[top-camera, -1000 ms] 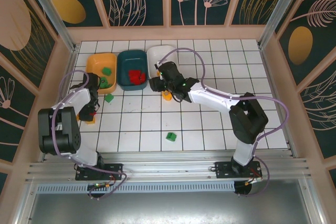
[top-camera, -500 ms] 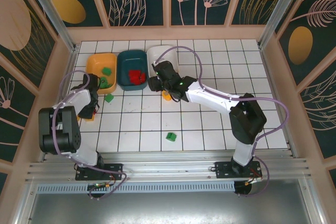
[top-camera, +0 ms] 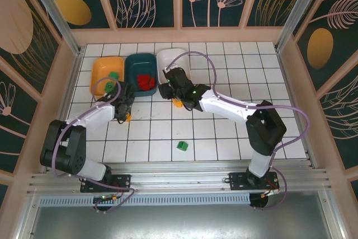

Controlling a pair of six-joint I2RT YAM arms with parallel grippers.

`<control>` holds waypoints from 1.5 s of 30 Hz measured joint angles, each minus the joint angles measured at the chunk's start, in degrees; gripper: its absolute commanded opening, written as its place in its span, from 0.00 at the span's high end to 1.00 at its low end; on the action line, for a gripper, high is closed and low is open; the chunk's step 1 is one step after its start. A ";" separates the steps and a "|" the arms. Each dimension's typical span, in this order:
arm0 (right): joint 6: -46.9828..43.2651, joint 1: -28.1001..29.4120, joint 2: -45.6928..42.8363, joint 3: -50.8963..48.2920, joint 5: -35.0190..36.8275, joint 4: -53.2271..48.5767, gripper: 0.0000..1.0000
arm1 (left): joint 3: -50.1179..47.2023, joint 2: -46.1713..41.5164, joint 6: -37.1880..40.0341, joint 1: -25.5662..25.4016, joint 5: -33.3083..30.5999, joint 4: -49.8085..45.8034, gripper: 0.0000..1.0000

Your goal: Sort the legos into containers by color

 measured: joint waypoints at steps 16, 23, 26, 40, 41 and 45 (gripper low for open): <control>0.20 -4.94 -16.87 -21.79 -0.24 9.20 0.37 | -1.27 -6.97 18.64 -2.82 0.04 -4.94 0.35; 1.99 -9.35 -21.05 -29.29 -3.06 12.35 0.37 | -5.66 -5.77 16.79 -2.82 6.29 -7.80 0.31; 2.25 -9.51 -21.79 -29.90 -4.00 13.73 0.37 | -4.90 -4.28 16.35 -2.82 6.67 -7.80 0.30; 3.15 -9.51 -22.99 -31.61 -5.73 17.11 0.37 | 0.22 1.95 16.37 -2.82 9.46 -6.03 0.32; 3.28 -9.51 -23.10 -31.80 -5.75 17.22 0.37 | 0.33 1.97 16.35 -2.82 9.51 -6.12 0.32; 3.56 -9.51 -23.71 -32.26 -5.75 17.38 0.37 | 1.40 1.20 15.93 -2.82 9.49 -7.58 0.28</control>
